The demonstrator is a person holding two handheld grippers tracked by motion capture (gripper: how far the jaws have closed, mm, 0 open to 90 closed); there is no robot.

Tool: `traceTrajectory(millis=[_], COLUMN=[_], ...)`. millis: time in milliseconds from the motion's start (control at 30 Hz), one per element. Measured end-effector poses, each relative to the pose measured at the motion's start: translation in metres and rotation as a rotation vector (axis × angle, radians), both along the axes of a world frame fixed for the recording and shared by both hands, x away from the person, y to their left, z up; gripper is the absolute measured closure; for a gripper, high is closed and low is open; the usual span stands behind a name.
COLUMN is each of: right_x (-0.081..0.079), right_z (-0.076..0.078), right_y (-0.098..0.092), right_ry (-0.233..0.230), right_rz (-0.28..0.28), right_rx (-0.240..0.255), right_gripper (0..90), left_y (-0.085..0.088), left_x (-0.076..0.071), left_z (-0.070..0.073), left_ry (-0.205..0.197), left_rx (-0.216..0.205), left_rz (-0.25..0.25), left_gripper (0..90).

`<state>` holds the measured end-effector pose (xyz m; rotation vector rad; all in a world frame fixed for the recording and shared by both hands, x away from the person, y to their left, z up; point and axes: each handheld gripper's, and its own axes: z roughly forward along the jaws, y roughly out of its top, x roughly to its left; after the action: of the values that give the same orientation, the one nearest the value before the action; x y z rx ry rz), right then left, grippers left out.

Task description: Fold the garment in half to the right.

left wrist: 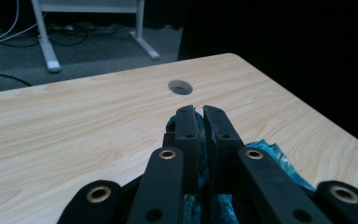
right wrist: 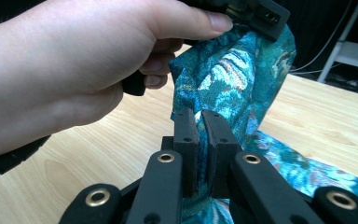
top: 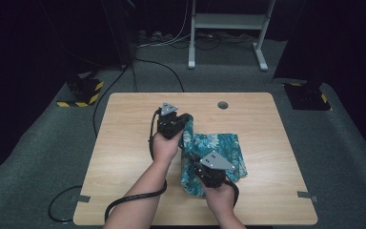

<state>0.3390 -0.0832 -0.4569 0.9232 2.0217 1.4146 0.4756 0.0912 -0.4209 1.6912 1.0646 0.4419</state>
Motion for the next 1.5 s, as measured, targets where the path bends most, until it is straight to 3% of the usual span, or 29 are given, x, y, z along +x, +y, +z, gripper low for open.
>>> traceTrajectory(millis=[233, 533, 1033, 1500], right_x=[-0.002, -0.005, -0.015, -0.013], right_z=[0.005, -0.001, -0.019, -0.042], right_y=[-0.015, -0.031, -0.056, -0.075], right_ry=[-0.014, -0.022, -0.022, 0.023], right_rz=[-0.025, -0.060, -0.128, -0.174], right_rx=[0.023, 0.001, -0.073, -0.131], right_gripper=[84.7, 84.8, 84.8, 84.7], left_y=[-0.011, -0.027, -0.065, -0.095], left_x=[-0.003, -0.001, 0.006, 0.013], left_z=[0.009, 0.003, -0.019, -0.046], left_ry=[-0.050, -0.032, 0.018, 0.086], left_rx=[-0.017, -0.041, -0.041, -0.019], left_rz=[-0.006, -0.046, -0.098, -0.127], left_gripper=[84.4, 84.3, 83.2, 82.9])
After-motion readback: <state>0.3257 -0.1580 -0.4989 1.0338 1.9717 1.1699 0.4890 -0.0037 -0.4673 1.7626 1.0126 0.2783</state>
